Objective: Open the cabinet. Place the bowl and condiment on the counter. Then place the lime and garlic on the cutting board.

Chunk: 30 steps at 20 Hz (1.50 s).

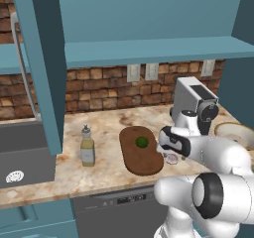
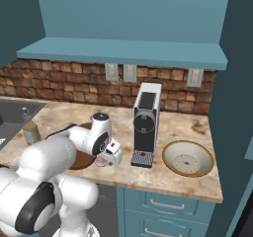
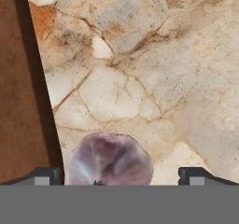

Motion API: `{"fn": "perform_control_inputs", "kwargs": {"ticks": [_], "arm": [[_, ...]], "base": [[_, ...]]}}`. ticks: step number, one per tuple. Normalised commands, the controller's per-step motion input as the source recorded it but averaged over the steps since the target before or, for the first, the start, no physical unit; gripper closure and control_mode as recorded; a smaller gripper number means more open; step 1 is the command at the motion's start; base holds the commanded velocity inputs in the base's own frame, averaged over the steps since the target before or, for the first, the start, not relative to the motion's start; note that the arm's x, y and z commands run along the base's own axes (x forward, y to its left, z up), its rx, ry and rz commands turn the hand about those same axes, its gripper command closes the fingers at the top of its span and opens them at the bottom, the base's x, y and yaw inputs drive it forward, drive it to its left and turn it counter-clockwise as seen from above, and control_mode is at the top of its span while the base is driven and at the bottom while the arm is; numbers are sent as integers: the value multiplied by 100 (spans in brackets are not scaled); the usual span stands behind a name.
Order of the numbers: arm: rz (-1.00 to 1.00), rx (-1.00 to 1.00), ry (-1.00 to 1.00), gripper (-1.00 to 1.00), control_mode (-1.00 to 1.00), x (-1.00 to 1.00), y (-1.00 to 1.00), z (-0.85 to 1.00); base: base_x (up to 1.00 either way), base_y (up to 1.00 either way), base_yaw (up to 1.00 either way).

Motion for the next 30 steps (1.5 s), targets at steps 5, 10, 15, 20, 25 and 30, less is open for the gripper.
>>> {"fn": "perform_control_inputs", "kwargs": {"ticks": [5,10,15,20,25,30], "arm": [[0,0,-1,-100,-100,0,0,-24],[1,0,-2,-100,-100,0,10,-22],[0,1,0,100,-100,-21,18,-31],[0,4,0,100,-100,-32,11,-21],[0,0,-1,100,-100,-16,0,26],[0,0,0,100,-100,-4,2,36]], "base": [[0,0,0],[0,0,0],[0,0,0],[0,0,0],[0,0,0],[0,0,0]]}}
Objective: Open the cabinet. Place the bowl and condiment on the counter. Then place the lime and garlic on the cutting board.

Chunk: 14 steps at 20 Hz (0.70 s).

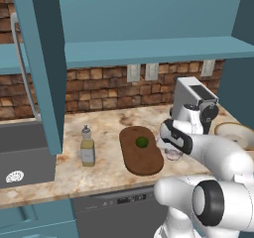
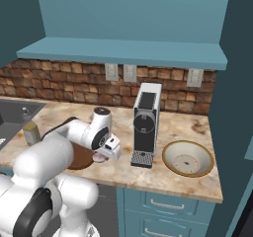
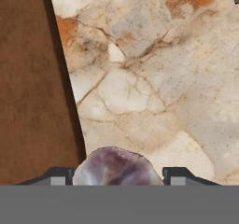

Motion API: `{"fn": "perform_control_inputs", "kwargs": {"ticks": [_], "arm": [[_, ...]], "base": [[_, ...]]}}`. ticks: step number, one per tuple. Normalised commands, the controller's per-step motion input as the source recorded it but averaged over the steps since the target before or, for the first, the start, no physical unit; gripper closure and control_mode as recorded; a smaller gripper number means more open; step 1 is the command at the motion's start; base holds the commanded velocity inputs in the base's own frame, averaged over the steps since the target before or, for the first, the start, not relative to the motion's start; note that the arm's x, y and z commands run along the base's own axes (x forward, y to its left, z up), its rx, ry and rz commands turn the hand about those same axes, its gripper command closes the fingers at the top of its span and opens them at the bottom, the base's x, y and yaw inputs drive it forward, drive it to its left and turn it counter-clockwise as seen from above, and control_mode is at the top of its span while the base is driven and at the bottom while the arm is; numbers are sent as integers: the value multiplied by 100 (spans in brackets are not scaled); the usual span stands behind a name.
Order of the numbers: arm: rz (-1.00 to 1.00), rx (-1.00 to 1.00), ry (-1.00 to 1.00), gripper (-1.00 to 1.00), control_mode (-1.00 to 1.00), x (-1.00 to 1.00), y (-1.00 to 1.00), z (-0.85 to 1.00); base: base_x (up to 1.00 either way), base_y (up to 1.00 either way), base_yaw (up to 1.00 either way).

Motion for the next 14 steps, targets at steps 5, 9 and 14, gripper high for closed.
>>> {"fn": "perform_control_inputs", "kwargs": {"ticks": [5,9,14], "arm": [[0,0,0,100,-100,-1,23,14],[0,0,0,100,-100,0,31,0],[0,0,0,100,-100,0,30,0]], "base": [[0,0,0],[0,0,0],[0,0,0]]}}
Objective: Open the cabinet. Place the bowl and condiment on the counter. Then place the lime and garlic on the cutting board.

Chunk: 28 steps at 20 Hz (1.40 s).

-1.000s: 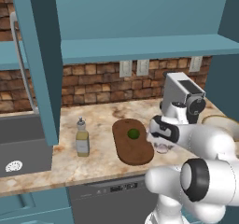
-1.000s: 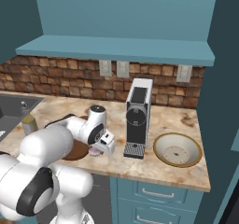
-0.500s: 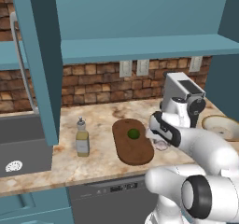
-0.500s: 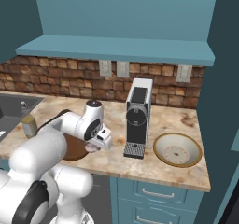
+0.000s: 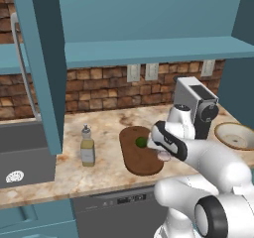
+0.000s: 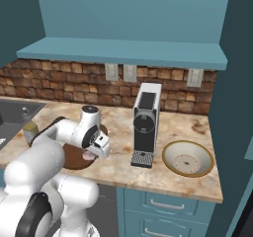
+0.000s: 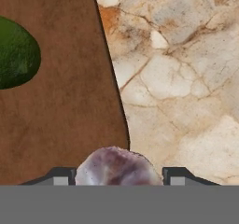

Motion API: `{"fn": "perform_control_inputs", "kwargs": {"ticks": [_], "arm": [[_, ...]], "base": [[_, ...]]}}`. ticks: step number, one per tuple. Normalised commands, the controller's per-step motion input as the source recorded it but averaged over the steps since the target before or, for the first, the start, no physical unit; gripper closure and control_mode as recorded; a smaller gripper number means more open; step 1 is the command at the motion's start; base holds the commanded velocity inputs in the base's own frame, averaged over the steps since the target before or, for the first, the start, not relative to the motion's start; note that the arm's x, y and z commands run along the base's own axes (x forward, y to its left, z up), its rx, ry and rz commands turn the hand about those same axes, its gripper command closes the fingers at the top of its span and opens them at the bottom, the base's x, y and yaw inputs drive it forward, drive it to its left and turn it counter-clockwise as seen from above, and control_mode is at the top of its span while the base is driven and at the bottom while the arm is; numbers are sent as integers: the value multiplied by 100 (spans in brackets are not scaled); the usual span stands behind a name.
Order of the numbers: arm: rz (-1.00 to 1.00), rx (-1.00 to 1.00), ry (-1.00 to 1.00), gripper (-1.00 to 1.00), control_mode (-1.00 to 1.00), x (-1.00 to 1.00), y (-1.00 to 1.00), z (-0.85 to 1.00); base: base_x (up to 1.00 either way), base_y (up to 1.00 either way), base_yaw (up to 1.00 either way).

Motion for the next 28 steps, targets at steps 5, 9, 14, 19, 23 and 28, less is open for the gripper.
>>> {"fn": "perform_control_inputs", "kwargs": {"ticks": [5,9,14,19,23,28], "arm": [[0,0,0,100,-100,0,28,2],[0,0,0,100,-100,0,27,9],[0,0,0,100,-100,3,24,3],[0,0,-4,100,-100,13,17,0],[0,0,-4,-100,-100,16,12,-2],[0,0,-3,-100,-100,16,14,-8]], "base": [[0,0,0],[0,0,0],[0,0,0],[0,0,0],[0,0,0],[0,0,0]]}}
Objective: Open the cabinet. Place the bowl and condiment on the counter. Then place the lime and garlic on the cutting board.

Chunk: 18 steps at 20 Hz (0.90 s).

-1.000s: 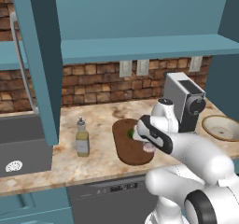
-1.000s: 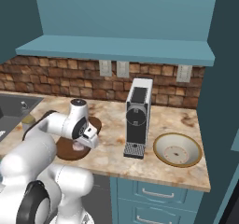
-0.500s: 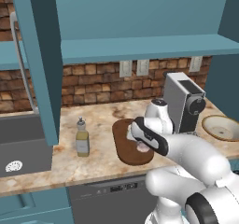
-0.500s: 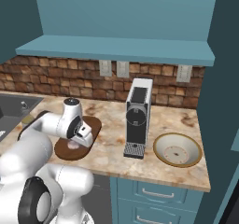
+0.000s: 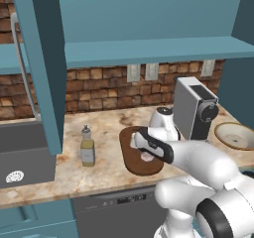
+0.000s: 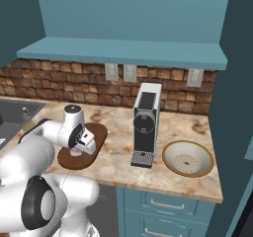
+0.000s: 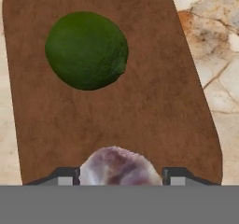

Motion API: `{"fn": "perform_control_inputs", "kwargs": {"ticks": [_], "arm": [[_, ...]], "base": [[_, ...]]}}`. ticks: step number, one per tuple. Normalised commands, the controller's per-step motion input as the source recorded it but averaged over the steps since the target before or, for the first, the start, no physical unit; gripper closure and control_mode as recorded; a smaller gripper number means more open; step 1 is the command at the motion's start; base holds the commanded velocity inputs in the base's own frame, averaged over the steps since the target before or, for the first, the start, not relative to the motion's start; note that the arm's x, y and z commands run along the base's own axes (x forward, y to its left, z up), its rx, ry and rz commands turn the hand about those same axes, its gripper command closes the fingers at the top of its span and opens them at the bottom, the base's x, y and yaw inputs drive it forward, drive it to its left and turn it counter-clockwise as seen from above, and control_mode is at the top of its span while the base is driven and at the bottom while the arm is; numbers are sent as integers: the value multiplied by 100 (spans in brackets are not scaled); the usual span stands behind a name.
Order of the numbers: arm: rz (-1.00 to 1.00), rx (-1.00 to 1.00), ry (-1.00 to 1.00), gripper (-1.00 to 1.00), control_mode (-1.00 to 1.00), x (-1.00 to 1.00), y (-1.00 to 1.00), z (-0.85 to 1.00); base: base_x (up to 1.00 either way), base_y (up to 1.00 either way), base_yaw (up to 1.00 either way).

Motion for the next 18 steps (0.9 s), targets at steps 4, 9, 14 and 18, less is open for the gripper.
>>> {"fn": "perform_control_inputs", "kwargs": {"ticks": [4,9,14,18], "arm": [[1,1,-6,-100,-100,15,0,-4],[0,0,-5,-100,-100,4,0,9],[0,0,-2,-100,-100,-1,1,49],[0,0,0,-100,-100,-8,0,56]], "base": [[0,0,0],[0,0,0],[0,0,0],[0,0,0]]}}
